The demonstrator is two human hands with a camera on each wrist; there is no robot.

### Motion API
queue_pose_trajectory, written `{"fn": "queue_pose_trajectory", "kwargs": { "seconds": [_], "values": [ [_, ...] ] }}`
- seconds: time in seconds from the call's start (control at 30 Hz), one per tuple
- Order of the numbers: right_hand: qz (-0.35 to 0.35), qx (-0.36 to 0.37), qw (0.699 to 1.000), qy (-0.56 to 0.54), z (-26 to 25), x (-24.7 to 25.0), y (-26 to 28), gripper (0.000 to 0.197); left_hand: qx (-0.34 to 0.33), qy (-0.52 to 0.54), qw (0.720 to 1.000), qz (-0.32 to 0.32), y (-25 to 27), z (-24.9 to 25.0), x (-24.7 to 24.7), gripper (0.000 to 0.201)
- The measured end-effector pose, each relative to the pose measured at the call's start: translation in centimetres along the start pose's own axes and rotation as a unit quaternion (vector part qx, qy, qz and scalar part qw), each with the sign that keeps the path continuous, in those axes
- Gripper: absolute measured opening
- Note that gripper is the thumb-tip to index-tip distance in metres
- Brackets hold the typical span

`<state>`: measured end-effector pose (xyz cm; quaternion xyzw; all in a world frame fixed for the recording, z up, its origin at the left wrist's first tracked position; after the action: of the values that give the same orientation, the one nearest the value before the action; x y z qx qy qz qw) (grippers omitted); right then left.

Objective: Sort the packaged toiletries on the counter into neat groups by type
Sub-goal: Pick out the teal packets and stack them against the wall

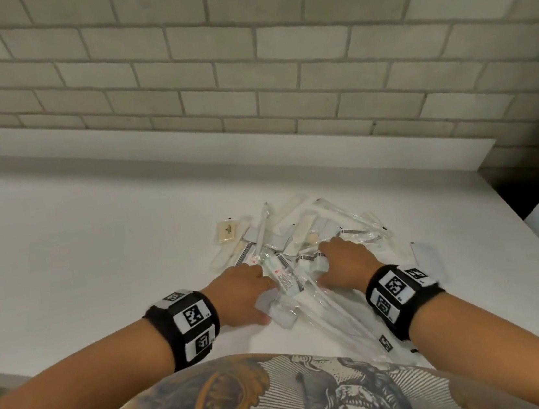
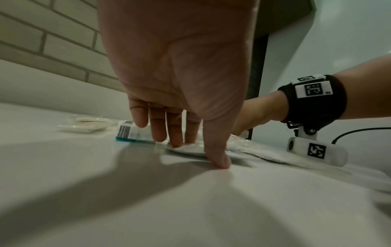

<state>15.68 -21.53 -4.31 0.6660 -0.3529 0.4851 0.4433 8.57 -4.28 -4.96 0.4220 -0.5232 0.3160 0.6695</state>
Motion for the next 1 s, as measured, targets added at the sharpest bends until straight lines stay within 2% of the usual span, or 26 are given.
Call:
{"fn": "queue_pose_trajectory", "kwargs": {
  "seconds": [0.1,0.23,0.3,0.4,0.47,0.5,0.57,0.63,0.67,0.77,0.83,0.9,1.0],
  "values": [
    [-0.003,0.001,1.0,-0.016,0.6,-0.2,-0.6,0.055,0.022,0.009,0.999,0.029,-0.3,-0.9,0.7,0.064],
    [-0.003,-0.001,0.999,-0.041,2.4,1.7,-0.7,0.039,0.128,0.022,0.984,0.118,-0.7,-4.1,2.3,0.061],
    [0.036,-0.014,0.993,-0.114,3.8,3.9,-0.8,0.04,0.174,0.023,0.978,0.112,-1.4,-5.3,2.5,0.062],
    [0.129,-0.072,0.971,-0.189,7.2,7.3,-1.5,0.042,0.19,0.073,0.976,0.074,-2.9,-5.6,1.7,0.073],
    [0.158,-0.121,0.967,-0.158,9.7,8.2,-2.2,0.045,0.181,0.096,0.977,0.061,-3.9,-5.3,1.4,0.081],
    [0.144,-0.139,0.97,-0.141,10.7,7.9,-2.6,0.047,0.175,0.106,0.977,0.058,-4.3,-5.2,1.3,0.083],
    [0.056,-0.134,0.98,-0.137,11.7,6.2,-3.3,0.047,0.164,0.126,0.977,0.055,-4.7,-5.1,1.5,0.083],
    [-0.037,-0.091,0.984,-0.146,11.3,4.6,-3.0,0.039,0.16,0.134,0.976,0.059,-4.6,-5.2,1.9,0.078],
    [-0.058,-0.07,0.984,-0.151,10.9,4.4,-2.7,0.035,0.161,0.137,0.975,0.069,-4.3,-5.4,2.2,0.075],
    [-0.019,-0.044,0.982,-0.181,10.4,6.2,-2.4,0.031,0.146,0.144,0.969,0.139,-3.3,-5.6,3.9,0.067],
    [0.03,-0.051,0.986,-0.158,10.3,7.5,-3.0,0.032,0.089,0.134,0.972,0.169,-3.4,-4.6,5.1,0.071],
    [0.038,-0.057,0.991,-0.111,10.0,7.3,-3.8,0.034,0.02,0.116,0.982,0.15,-4.2,-2.7,5.7,0.068],
    [-0.03,-0.055,0.995,-0.073,9.0,4.7,-4.9,0.042,-0.039,0.059,0.997,0.042,-5.5,0.4,4.8,0.064]
  ]
}}
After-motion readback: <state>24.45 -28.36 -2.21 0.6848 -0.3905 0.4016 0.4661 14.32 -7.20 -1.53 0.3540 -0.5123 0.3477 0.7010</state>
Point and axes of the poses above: each hand's wrist, its own y-axis away from the middle knuckle, its own x-axis out of the back of the hand, z = x × y, the point moved 7 cm from there along -y, towards the middle knuckle, and after that the axes turned 1 degree about -z, right-handed, at the moved point
